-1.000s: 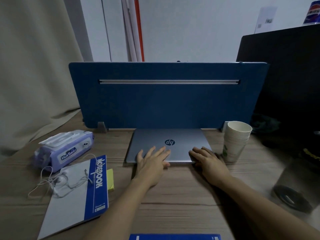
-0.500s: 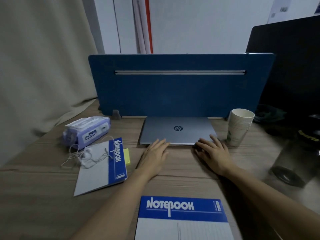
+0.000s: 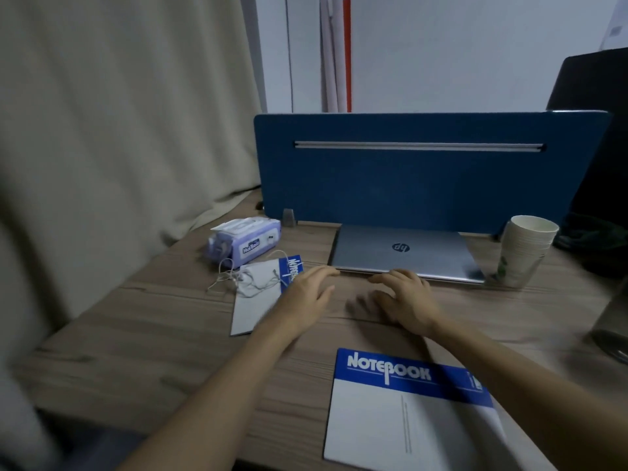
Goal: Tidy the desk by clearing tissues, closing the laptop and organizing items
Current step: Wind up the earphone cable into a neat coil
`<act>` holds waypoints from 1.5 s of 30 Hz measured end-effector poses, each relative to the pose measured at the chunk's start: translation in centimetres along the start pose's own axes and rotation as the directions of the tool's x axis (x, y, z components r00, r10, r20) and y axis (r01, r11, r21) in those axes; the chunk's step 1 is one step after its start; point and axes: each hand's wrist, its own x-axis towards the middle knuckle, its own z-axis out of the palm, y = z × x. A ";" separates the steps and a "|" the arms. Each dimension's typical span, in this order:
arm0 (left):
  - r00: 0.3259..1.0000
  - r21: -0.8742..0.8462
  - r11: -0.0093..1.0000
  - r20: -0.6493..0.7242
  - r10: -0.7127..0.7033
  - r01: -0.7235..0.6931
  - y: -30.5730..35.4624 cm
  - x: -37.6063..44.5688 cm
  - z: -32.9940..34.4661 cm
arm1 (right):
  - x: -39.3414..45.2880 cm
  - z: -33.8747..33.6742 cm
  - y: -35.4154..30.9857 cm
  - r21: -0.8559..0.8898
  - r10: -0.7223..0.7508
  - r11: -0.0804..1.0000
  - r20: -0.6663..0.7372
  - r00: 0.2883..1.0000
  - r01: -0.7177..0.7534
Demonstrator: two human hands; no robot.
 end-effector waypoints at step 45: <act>0.976 -0.220 0.960 -0.092 -0.196 0.172 -2.8 2.5 -7.1 | 5.0 -6.3 0.6 0.230 0.095 0.972 -0.197 0.976 -0.048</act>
